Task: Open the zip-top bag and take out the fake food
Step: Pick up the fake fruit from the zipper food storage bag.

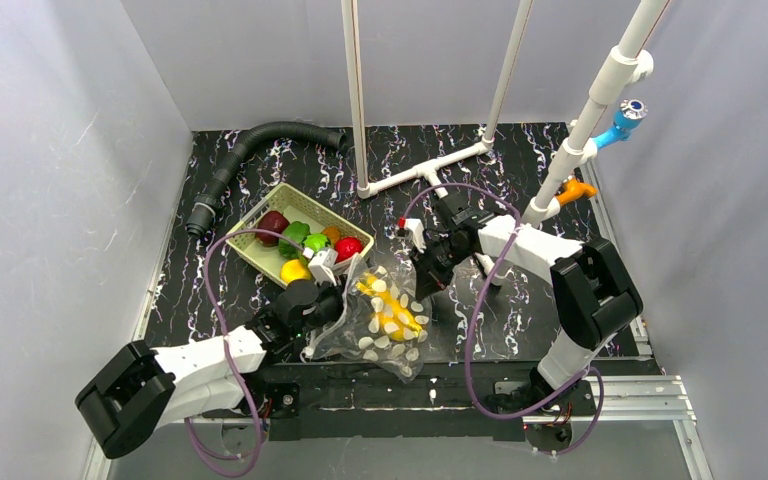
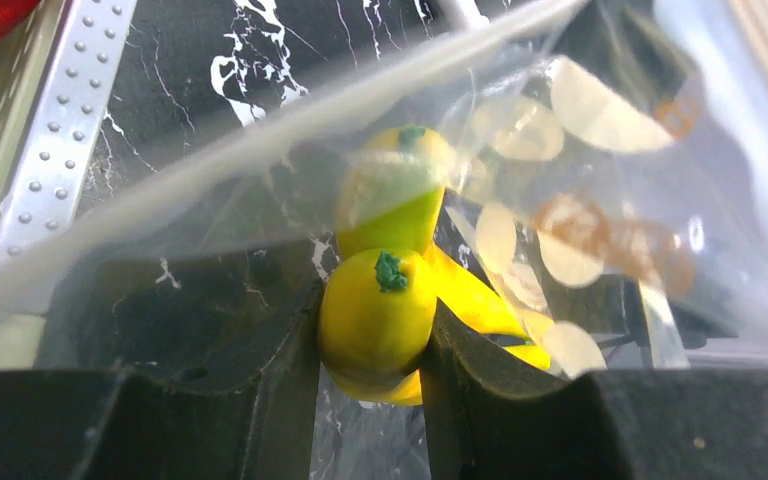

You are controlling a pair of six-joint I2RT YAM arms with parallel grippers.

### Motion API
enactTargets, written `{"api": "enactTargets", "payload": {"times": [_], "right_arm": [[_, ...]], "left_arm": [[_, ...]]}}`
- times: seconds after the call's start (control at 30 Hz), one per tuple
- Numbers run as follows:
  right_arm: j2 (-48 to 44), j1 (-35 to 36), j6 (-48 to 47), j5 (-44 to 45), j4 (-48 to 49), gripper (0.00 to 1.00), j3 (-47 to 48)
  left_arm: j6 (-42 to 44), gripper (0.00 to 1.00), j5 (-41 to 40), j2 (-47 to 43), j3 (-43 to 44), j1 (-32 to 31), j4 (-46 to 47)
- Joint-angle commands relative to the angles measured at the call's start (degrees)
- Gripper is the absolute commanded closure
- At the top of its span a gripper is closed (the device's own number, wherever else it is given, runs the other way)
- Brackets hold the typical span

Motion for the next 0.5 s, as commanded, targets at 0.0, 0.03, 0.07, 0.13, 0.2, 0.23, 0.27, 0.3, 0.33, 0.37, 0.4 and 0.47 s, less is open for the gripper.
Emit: {"api": "enactTargets", "payload": {"times": [0.0,0.03,0.07,0.13,0.2,0.23,0.27,0.3,0.33,0.37,0.4,0.47], "right_arm": [[-3.2,-0.4,-2.9,8.3,-0.2,0.99,2.1],[-3.8,-0.7,-3.2,9.5,0.0,0.99,1.9],[-4.2,-1.0,-3.5,10.6,0.3,0.99,1.7],[-5.2,-1.9,-4.1,12.0,0.4,0.99,1.4],[-5.9,-2.8,-4.9,13.0,0.3,0.99,1.1],[-6.1,-3.1,-5.2,13.6,0.3,0.99,0.9],[-6.3,-3.2,-5.6,14.1,0.2,0.99,0.7],[-6.4,-3.3,-5.9,14.4,0.1,0.99,0.6],[-6.4,-3.4,-6.1,14.7,0.1,0.99,0.5],[-6.2,-3.4,-6.2,14.8,0.1,0.99,0.5],[-6.1,-3.4,-6.2,14.9,0.1,0.99,0.6],[-5.8,-3.4,-6.3,15.1,0.1,0.99,0.6]], "left_arm": [[1.4,1.00,0.6,-3.8,-0.5,-0.2,-2.9],[1.4,1.00,0.6,-4.6,-0.7,-0.2,-4.1],[1.4,1.00,0.5,-5.8,-1.2,-0.1,-5.6],[1.5,1.00,-0.1,-8.7,-1.6,-0.1,-8.6],[1.9,1.00,-0.7,-13.1,-1.6,-0.1,-12.3],[2.3,1.00,-1.2,-15.0,-1.3,-0.1,-14.6],[2.6,1.00,-1.7,-17.0,-1.0,0.0,-16.9],[3.1,1.00,-2.2,-19.0,-0.7,-0.1,-19.3],[3.4,1.00,-3.1,-20.9,-0.4,0.0,-21.6],[3.6,1.00,-3.6,-22.7,-0.2,0.0,-23.7],[3.8,1.00,-4.6,-24.3,0.0,0.0,-25.7],[3.8,1.00,-6.9,-27.4,0.2,0.0,-28.9]]}}
